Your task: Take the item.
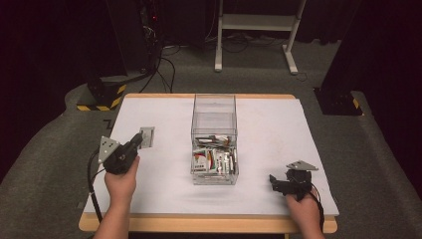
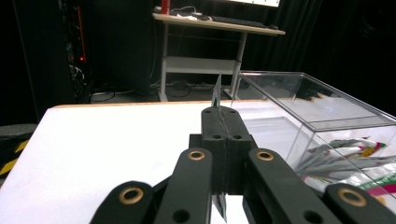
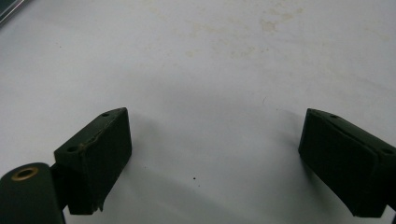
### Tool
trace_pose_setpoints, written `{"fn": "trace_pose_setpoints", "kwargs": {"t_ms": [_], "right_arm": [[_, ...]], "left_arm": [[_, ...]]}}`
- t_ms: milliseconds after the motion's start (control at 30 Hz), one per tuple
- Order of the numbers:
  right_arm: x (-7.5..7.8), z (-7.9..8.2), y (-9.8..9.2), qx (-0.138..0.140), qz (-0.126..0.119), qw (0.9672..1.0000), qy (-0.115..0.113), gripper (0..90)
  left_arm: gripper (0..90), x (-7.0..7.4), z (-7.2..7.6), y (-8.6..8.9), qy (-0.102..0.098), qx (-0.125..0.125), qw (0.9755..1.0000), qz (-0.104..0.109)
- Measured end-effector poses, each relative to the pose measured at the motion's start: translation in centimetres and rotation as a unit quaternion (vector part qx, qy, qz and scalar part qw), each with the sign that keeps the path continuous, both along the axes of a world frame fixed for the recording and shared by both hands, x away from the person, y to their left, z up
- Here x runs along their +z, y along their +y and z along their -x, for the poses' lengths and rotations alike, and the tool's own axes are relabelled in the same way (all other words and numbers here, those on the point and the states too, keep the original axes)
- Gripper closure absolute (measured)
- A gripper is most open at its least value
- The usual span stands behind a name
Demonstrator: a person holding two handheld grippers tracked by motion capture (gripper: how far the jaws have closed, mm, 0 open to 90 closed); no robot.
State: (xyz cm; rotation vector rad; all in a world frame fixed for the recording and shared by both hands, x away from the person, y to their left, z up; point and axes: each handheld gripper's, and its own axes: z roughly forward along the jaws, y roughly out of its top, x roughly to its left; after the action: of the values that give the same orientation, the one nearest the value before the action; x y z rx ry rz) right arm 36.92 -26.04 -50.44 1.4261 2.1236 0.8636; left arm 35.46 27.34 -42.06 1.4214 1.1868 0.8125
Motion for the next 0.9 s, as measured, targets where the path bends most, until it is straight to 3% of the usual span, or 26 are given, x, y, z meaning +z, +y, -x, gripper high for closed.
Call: {"fn": "trace_pose_setpoints", "kwargs": {"t_ms": [500,900], "right_arm": [[0.0,0.0,0.0,0.0,0.001,1.0,0.0,9.2],[0.0,0.0,0.0,0.0,0.0,1.0,0.0,9.2]], "left_arm": [[90.0,-1.6,-3.9,1.4,0.047,0.026,0.9983,-0.021],[90.0,-3.0,-5.3,0.8,0.073,0.032,0.9959,-0.043]]}}
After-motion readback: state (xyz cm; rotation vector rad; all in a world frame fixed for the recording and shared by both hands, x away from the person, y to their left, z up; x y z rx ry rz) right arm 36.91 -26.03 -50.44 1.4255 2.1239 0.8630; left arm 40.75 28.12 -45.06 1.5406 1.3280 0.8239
